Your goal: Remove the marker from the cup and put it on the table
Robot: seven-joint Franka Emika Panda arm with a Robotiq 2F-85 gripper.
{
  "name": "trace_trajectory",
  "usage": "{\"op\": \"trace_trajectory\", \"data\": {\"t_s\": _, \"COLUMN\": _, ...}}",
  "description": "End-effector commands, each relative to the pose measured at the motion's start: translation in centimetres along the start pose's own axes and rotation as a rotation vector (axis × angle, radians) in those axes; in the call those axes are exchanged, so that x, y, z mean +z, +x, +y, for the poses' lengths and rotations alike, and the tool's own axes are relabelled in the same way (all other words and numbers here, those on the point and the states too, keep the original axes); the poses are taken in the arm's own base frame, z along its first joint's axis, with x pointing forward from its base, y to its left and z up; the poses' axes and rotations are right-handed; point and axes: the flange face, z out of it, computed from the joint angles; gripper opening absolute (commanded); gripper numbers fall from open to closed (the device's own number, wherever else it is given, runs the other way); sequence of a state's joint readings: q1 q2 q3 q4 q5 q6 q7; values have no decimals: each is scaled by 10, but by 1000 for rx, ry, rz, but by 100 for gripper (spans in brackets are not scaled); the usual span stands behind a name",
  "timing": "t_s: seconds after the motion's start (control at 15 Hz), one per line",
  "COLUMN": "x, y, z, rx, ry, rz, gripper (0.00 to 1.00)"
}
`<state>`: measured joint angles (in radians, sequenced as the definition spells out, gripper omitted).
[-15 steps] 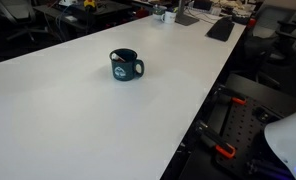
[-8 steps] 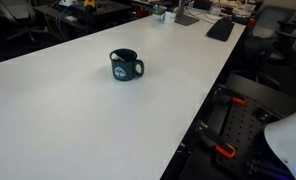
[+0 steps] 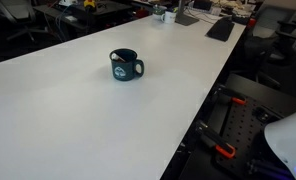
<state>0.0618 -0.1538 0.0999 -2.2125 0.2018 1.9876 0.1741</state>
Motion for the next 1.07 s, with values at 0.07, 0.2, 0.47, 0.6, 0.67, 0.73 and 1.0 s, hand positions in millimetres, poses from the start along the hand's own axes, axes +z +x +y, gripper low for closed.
{"op": "trace_trajectory", "data": {"t_s": 0.07, "x": 26, "y": 20, "z": 16, "rx": 143, "ry": 65, "rz": -1, "gripper": 100}}
{"op": "trace_trajectory", "data": {"t_s": 0.2, "x": 39, "y": 31, "z": 27, "rx": 193, "ry": 73, "rz": 12, "gripper": 100}}
{"op": "trace_trajectory", "data": {"t_s": 0.47, "x": 63, "y": 53, "z": 56, "rx": 314, "ry": 67, "rz": 88, "gripper": 100}}
{"op": "trace_trajectory", "data": {"t_s": 0.6, "x": 75, "y": 62, "z": 70, "rx": 378, "ry": 70, "rz": 125, "gripper": 100}}
{"op": "trace_trajectory", "data": {"t_s": 0.67, "x": 82, "y": 66, "z": 75, "rx": 404, "ry": 71, "rz": 143, "gripper": 100}}
{"op": "trace_trajectory", "data": {"t_s": 0.73, "x": 90, "y": 70, "z": 82, "rx": 438, "ry": 76, "rz": 157, "gripper": 100}}
{"op": "trace_trajectory", "data": {"t_s": 1.0, "x": 104, "y": 78, "z": 91, "rx": 457, "ry": 66, "rz": 154, "gripper": 100}}
